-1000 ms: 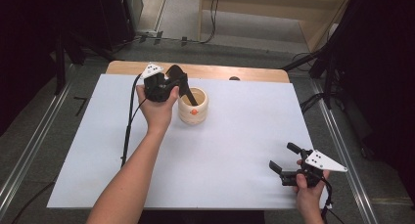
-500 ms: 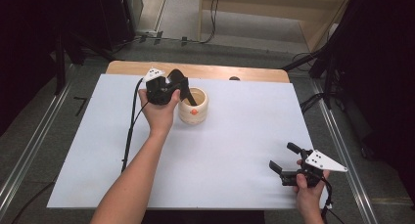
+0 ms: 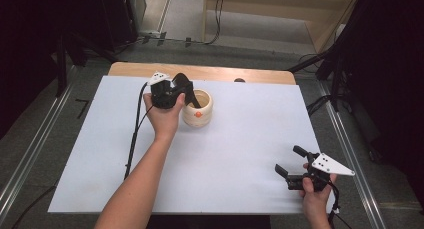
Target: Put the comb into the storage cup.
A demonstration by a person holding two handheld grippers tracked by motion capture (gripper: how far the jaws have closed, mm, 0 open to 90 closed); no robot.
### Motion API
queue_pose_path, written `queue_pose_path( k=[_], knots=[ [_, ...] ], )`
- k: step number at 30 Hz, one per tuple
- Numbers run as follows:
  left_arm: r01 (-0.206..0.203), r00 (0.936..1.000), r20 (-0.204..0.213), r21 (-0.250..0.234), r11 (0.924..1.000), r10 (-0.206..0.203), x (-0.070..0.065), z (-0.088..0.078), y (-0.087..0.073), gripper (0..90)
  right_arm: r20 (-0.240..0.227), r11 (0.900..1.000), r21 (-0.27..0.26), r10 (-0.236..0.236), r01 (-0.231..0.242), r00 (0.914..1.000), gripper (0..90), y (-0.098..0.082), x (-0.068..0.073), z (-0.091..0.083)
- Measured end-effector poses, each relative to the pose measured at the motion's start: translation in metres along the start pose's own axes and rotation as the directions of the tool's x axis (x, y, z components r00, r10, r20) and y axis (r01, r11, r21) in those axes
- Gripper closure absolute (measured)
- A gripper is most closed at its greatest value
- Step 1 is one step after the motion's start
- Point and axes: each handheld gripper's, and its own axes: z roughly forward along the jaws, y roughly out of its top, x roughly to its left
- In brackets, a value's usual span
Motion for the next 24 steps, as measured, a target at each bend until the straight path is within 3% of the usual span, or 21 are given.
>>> queue_pose_path(
  k=[4, 6, 8, 13, 17, 19, 24],
  knots=[
    [0.02, 0.9997, 0.012, 0.003, 0.9998, -0.02, 0.0038, 0.0006, -0.0002, 83.9, 0.001, 1.0, -0.001, 0.0, 0.0, 1.0, 0.0, 0.0, 0.0, 0.0001],
    [0.02, 0.9996, -0.02, 0.01, 0.9997, -0.02, 0.0051, 0.0, -0.0001, 80.8, 0.0, 1.0, 0.0, -0.002, 0.002, 1.0, 0.0, 0.0, -0.0001, 0.0],
    [0.03, 0.9995, -0.008, 0.01, 0.9995, -0.03, 0.0079, -0.0003, -0.0001, 72.0, -0.002, 1.0, -0.003, -0.001, 0.001, 1.0, 0.0, -0.0001, -0.0001, 0.0001],
    [0.001, 0.9984, -0.057, 0.022, 0.9998, 0.001, 0.0069, -0.0005, -0.0002, 53.6, -0.002, 1.0, -0.002, 0.0, 0.0, 1.0, 0.0, 0.0, -0.0001, 0.0001],
    [-0.012, 0.9982, -0.059, 0.021, 0.9997, 0.013, 0.0064, -0.0011, 0.0, 36.0, 0.0, 1.0, -0.003, -0.003, 0.003, 1.0, 0.0, 0.0, 0.0, 0.0003],
    [-0.035, 0.9964, -0.076, 0.021, 0.9992, 0.037, 0.005, -0.0018, 0.0003, 28.8, 0.002, 1.0, -0.001, -0.003, 0.003, 1.0, 0.0, 0.0, 0.0003, 0.0],
    [-0.051, 0.9958, -0.075, 0.019, 0.9985, 0.052, 0.0044, -0.0043, 0.001, 13.4, -0.002, 1.0, 0.001, -0.015, 0.015, 0.9999, 0.0, 0.0002, 0.0015, 0.0007]
  ],
)
